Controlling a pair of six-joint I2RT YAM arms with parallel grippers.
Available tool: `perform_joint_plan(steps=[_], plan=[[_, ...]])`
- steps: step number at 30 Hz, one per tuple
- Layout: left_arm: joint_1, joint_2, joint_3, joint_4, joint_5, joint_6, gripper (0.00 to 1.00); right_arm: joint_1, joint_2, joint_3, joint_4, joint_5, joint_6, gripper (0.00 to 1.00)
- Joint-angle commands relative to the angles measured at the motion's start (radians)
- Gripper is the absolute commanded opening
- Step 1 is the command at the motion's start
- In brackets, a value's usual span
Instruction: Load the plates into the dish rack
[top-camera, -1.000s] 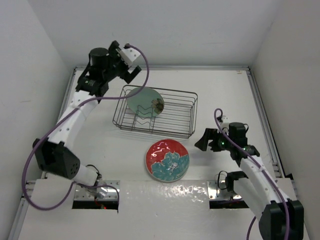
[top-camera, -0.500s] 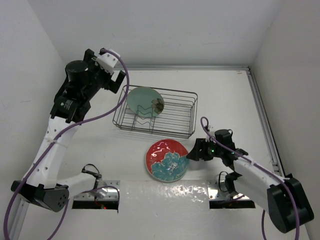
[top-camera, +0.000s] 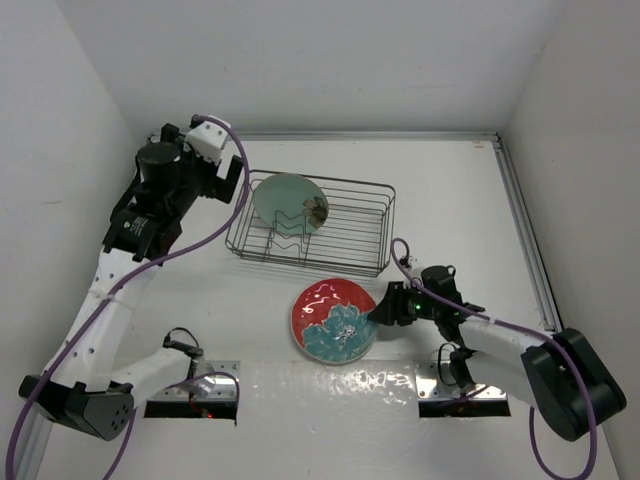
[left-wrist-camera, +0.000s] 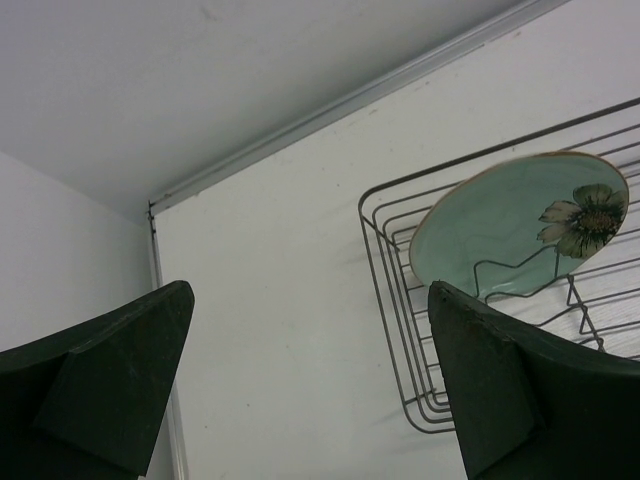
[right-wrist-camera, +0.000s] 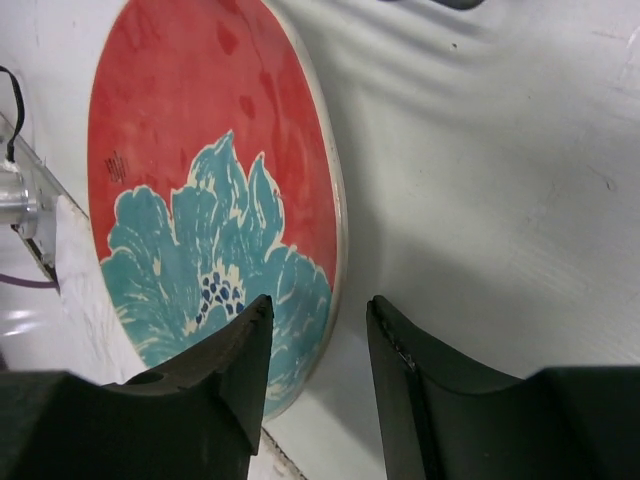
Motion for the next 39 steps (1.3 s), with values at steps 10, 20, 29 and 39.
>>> perform_joint_plan(steps=[10, 20, 29, 39], plan=[[0.003, -0.021, -0.046, 0.094, -0.013, -0.054, 1.00, 0.065, 0.164, -0.025, 0.153, 0.022, 0.037, 0.06], [0.003, -0.015, -0.069, 0.126, -0.031, -0.044, 1.00, 0.206, -0.026, 0.194, -0.188, 0.098, -0.237, 0.00], [0.003, -0.007, -0.075, 0.154, -0.031, -0.048, 1.00, 0.362, 0.082, 0.531, -0.326, 0.155, -0.394, 0.00], [0.005, -0.009, -0.116, 0.218, -0.206, 0.034, 1.00, 0.379, 0.141, 0.820, -0.312, 0.183, -0.525, 0.00]])
